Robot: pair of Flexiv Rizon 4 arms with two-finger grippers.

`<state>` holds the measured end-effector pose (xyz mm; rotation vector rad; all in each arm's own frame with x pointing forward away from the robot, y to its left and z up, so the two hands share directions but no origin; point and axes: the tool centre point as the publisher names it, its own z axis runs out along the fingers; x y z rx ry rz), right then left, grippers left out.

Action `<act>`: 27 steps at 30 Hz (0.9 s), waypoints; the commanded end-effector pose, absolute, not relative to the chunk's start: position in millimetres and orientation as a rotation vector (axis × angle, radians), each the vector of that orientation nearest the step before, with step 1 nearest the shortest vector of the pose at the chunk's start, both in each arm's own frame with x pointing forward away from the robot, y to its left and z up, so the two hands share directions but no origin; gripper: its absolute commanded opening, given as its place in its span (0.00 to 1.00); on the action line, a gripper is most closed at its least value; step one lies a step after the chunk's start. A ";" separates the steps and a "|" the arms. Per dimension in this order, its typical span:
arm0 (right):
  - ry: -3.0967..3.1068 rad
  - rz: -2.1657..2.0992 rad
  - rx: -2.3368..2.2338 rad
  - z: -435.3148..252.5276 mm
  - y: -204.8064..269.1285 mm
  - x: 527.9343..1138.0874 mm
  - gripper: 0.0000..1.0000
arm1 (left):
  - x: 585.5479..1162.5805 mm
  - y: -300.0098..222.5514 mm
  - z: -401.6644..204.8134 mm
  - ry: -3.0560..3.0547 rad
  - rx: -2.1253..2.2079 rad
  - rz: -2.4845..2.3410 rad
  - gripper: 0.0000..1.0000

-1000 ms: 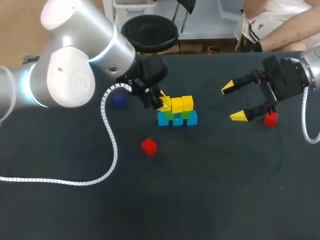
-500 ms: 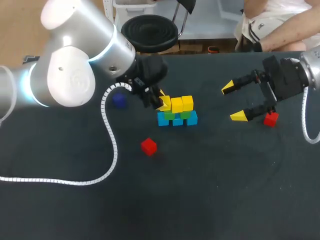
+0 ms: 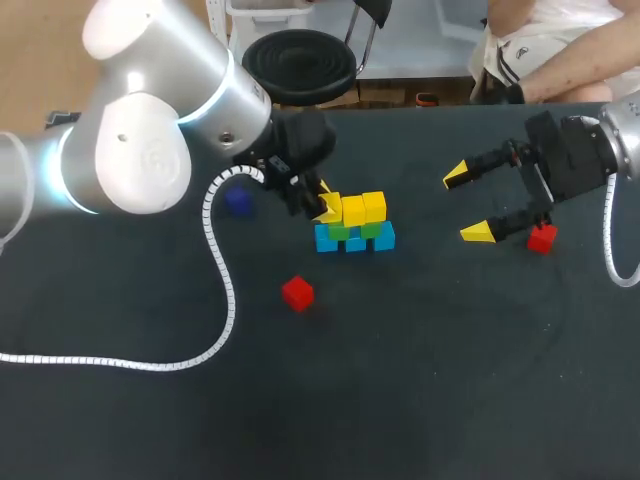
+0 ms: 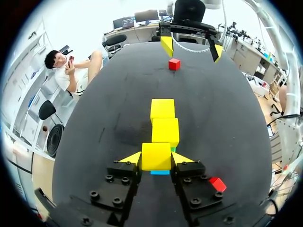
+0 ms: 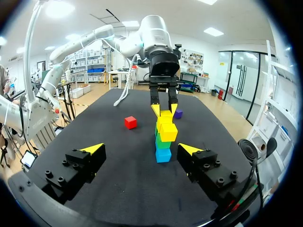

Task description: Place the blue cubes, place green cubes on the blue cubes, place the yellow cubes on the green cubes, then place the red cubes on the yellow cubes, and place purple cube on the red cubes.

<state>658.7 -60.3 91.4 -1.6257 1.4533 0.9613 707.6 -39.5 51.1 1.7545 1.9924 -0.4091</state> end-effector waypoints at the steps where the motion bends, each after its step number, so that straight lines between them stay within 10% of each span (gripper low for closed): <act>1: 1.452 0.960 -1.625 91.2 -60.2 658.6 1.00 | 709.2 -39.8 50.0 2.000 1.757 -0.403 0.00; 27: 1.452 0.960 -1.625 91.2 -60.2 658.6 1.00 | 705.0 -32.3 52.7 2.011 1.746 -0.386 0.00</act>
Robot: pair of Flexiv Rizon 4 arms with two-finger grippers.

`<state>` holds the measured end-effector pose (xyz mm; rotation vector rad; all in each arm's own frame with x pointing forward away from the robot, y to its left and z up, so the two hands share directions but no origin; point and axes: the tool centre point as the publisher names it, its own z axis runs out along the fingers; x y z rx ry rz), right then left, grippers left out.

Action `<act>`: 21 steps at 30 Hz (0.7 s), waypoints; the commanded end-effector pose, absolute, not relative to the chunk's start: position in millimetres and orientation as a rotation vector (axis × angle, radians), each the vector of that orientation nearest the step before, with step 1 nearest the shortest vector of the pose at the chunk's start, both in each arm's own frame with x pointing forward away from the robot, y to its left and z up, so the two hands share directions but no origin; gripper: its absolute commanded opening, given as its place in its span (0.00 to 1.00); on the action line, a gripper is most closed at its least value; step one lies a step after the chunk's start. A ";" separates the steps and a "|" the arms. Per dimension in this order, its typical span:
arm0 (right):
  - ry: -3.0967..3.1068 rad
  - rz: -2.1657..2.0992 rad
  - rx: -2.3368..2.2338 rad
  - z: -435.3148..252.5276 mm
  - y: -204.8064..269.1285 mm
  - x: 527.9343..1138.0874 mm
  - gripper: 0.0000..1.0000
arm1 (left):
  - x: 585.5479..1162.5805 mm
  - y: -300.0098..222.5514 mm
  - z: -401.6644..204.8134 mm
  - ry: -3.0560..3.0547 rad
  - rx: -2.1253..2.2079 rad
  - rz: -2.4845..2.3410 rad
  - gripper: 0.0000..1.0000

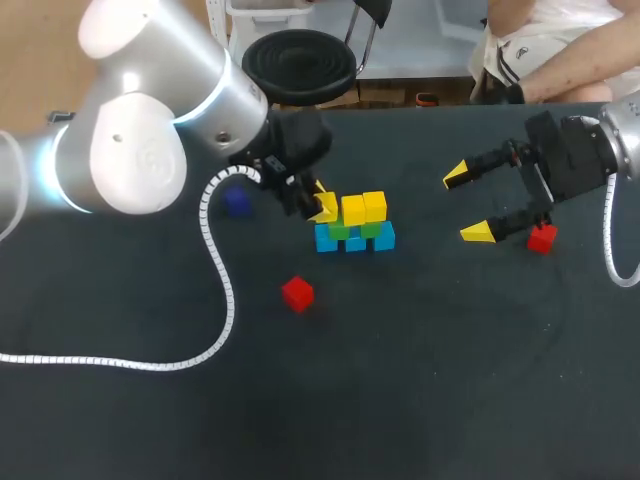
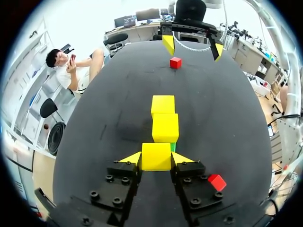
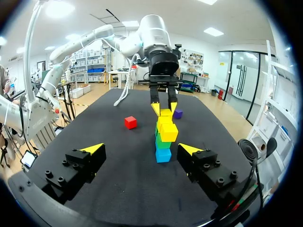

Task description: Place the blue cubes, place green cubes on the blue cubes, place the yellow cubes on the green cubes, then place the red cubes on the yellow cubes, and place purple cube on the red cubes.

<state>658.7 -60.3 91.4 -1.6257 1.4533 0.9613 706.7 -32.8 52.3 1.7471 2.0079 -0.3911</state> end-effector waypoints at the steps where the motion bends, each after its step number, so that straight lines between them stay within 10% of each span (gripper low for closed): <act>1: 1.452 0.960 -1.625 91.2 -60.2 658.6 1.00 | 704.7 -32.7 52.6 2.011 1.746 -0.387 0.00; 21: 1.452 0.960 -1.625 91.2 -60.2 658.6 1.00 | 704.0 -39.2 54.4 1.996 1.761 -0.393 0.00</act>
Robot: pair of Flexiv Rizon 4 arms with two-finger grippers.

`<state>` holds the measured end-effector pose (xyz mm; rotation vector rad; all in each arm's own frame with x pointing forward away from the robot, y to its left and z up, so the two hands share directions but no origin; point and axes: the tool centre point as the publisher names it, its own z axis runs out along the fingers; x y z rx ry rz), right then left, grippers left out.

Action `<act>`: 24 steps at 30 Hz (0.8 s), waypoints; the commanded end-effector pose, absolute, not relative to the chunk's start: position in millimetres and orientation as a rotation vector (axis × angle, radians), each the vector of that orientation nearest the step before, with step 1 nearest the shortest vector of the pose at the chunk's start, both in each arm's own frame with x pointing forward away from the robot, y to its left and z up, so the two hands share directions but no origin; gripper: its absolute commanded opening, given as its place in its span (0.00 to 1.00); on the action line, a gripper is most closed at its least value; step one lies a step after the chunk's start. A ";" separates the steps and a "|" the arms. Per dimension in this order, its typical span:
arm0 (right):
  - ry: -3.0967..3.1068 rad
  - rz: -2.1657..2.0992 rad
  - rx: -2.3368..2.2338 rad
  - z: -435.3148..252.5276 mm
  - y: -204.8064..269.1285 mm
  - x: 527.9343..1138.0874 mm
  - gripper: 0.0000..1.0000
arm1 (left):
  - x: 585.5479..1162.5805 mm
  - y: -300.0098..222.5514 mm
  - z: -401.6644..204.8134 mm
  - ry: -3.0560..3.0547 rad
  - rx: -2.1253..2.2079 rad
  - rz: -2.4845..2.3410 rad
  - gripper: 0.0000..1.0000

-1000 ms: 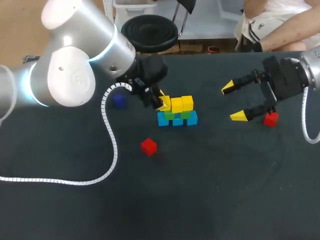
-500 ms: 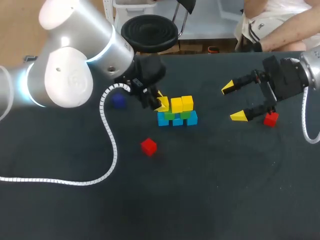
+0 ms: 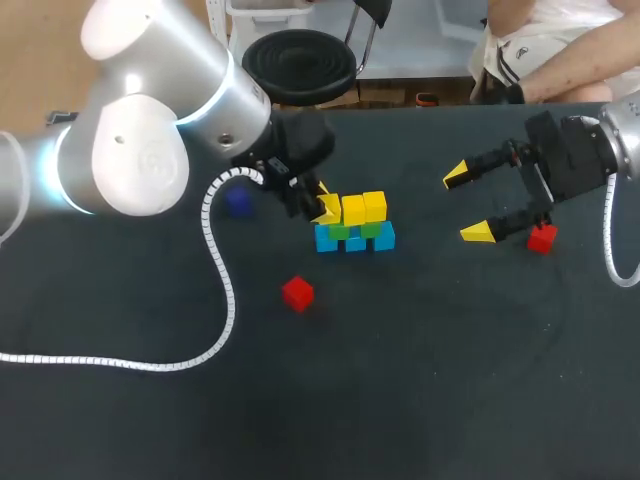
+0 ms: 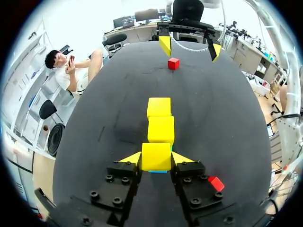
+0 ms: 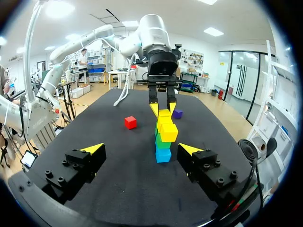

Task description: Place the blue cubes, place green cubes on the blue cubes, place the yellow cubes on the green cubes, then place the red cubes on the yellow cubes, and place purple cube on the red cubes.

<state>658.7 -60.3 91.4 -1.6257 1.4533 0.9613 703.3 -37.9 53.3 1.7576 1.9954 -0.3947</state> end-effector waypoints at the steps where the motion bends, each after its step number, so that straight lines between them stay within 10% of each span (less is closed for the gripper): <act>1: 1.452 0.960 -1.625 91.2 -60.2 658.6 1.00 | 703.6 -39.8 55.1 1.994 1.762 -0.392 0.00; 24: 1.452 0.960 -1.625 91.2 -60.2 658.6 1.00 | 703.7 -41.1 53.8 1.998 1.767 -0.386 0.00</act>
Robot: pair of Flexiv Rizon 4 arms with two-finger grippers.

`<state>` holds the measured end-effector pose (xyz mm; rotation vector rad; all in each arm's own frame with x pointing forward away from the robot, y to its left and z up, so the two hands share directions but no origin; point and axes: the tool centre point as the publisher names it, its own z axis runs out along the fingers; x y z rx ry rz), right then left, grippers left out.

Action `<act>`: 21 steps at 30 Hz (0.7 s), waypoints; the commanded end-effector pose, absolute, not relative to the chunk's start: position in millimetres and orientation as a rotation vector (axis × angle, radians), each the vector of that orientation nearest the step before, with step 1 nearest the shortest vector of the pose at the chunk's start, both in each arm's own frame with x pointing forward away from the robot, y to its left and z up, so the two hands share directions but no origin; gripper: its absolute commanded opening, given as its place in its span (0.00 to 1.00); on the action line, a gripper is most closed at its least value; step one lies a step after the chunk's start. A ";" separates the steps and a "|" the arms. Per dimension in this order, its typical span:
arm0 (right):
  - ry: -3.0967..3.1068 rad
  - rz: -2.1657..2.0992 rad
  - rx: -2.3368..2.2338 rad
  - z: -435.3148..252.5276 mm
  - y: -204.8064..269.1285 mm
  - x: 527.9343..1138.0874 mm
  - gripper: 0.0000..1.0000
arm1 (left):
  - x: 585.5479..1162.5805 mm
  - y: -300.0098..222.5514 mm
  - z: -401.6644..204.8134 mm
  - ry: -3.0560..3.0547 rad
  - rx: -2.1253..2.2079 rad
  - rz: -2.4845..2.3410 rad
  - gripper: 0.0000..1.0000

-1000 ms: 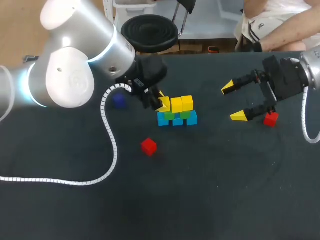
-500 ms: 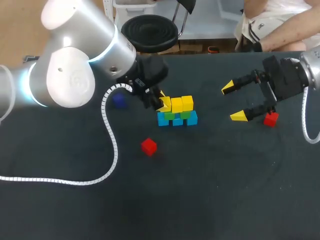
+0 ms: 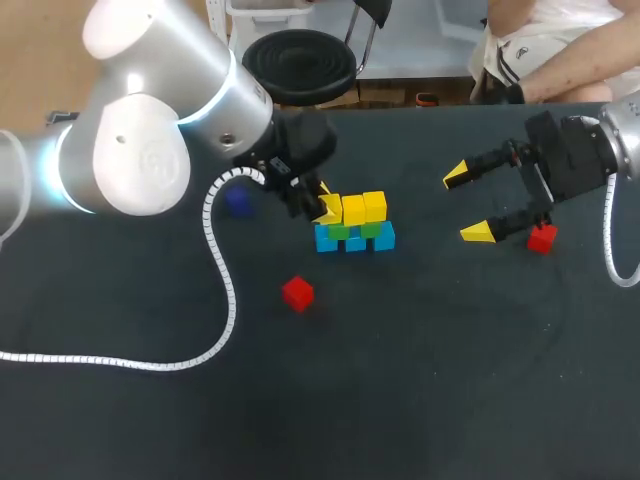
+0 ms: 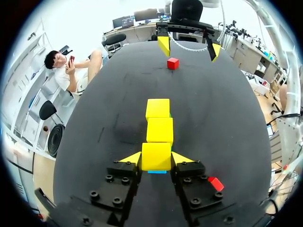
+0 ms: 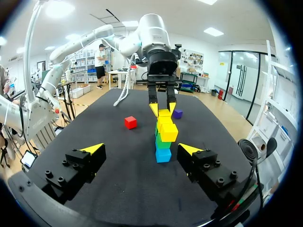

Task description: Place the blue cubes, place green cubes on the blue cubes, place the yellow cubes on the green cubes, then place the red cubes on the yellow cubes, and place purple cube on the red cubes.

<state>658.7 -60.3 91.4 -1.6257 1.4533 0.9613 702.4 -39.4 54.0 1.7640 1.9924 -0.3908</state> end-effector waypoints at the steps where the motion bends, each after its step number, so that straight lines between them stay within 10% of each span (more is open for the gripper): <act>1: 1.452 0.960 -1.625 91.2 -60.2 658.6 1.00 | 704.2 -41.2 53.2 1.999 1.767 -0.387 0.00; 21: 1.452 0.960 -1.625 91.2 -60.2 658.6 1.00 | 705.4 -40.9 51.0 2.009 1.761 -0.388 0.00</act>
